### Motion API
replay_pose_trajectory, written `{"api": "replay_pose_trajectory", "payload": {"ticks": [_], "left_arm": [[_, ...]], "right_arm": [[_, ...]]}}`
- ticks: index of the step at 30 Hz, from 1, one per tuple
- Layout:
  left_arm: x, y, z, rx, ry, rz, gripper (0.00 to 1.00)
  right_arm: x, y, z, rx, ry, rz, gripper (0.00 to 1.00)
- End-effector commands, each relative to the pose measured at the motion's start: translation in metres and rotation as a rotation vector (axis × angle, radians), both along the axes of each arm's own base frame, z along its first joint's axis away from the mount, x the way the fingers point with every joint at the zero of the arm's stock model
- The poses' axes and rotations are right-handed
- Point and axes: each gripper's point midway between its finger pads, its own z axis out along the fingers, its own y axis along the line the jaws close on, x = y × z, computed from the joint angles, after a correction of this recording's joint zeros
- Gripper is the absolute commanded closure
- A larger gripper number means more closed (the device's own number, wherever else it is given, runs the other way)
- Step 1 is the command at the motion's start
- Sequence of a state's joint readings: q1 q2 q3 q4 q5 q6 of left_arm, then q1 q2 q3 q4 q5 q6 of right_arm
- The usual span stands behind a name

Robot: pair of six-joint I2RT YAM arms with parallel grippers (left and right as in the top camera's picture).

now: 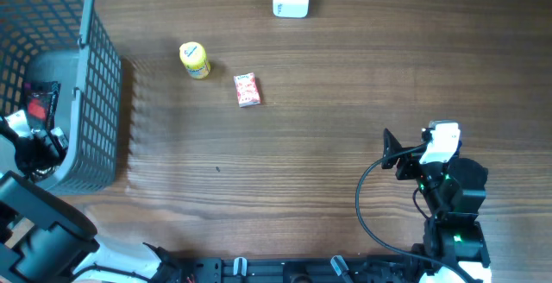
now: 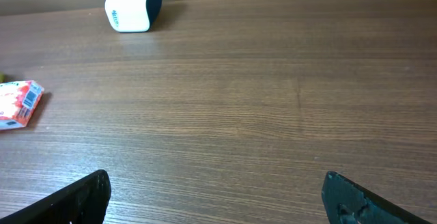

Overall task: Scan the item barcode
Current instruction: 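Reach the left gripper back into the basket toward the round tin, then close the left gripper on the rim of the round tuna tin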

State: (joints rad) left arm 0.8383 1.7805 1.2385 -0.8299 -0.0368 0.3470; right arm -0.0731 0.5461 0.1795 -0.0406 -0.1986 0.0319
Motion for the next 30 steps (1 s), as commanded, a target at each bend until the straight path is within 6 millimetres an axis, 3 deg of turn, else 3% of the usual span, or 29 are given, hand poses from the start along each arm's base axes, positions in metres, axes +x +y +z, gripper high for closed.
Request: {"api": "replay_pose_trajectory", "payload": {"ticks": [1, 6, 16, 20, 23, 30], "left_arm": [[-0.013, 0.005, -0.003, 0.029, 0.062, -0.003, 0.00], [-0.019, 0.000, -0.005, 0.011, 0.091, -0.023, 0.02], [-0.029, -0.011, -0.028, -0.010, 0.108, -0.020, 0.01], [-0.028, -0.011, -0.029, -0.007, 0.106, -0.020, 0.05], [-0.028, -0.010, -0.029, -0.007, 0.106, -0.020, 0.15], [-0.024, -0.011, -0.030, -0.014, 0.085, -0.023, 0.25]], "right_arm": [[0.003, -0.005, 0.010, -0.016, -0.021, -0.022, 0.00], [0.003, -0.005, 0.010, -0.016, -0.023, -0.023, 0.00], [0.004, -0.005, 0.011, -0.017, -0.026, -0.023, 0.00], [0.003, -0.005, 0.011, -0.017, -0.026, -0.023, 0.00], [0.003, -0.005, 0.011, -0.017, -0.026, -0.023, 0.00], [0.003, -0.005, 0.011, -0.017, -0.026, -0.023, 0.00]]}}
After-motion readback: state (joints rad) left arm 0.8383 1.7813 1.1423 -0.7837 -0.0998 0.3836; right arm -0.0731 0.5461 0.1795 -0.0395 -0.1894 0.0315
